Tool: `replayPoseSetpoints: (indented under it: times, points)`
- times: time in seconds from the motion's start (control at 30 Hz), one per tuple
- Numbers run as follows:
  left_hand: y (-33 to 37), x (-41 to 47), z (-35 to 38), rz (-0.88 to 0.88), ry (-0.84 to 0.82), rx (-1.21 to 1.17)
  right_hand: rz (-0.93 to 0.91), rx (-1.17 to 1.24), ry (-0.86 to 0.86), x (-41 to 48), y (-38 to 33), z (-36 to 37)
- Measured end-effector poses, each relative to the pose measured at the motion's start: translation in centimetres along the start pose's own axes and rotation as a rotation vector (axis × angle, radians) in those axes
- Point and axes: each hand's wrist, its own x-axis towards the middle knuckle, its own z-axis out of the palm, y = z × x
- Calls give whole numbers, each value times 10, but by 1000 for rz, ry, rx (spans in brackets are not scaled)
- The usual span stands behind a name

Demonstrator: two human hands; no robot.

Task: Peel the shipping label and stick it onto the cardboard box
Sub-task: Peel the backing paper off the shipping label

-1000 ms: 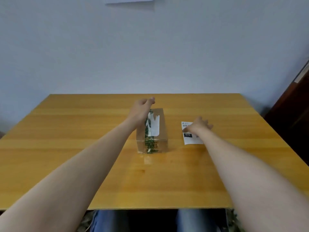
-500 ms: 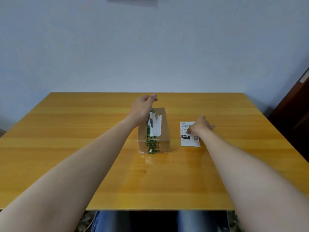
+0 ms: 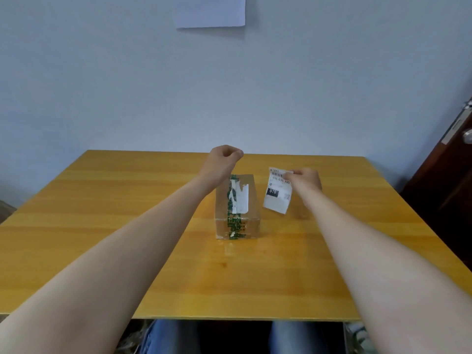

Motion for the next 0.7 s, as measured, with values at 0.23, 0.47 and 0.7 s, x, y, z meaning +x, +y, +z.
replayPoseSetpoints:
  times: [0.23, 0.47, 0.7]
  points:
    - [18, -7, -16, 97, 38, -22, -329, 330, -50, -39, -76, -2]
    - [38, -16, -26, 125, 61, -84, -417, 341, -161, -60, -112, 3]
    - [41, -21, -29, 105, 185, -51, -538, 154, 11, -66, -112, 9]
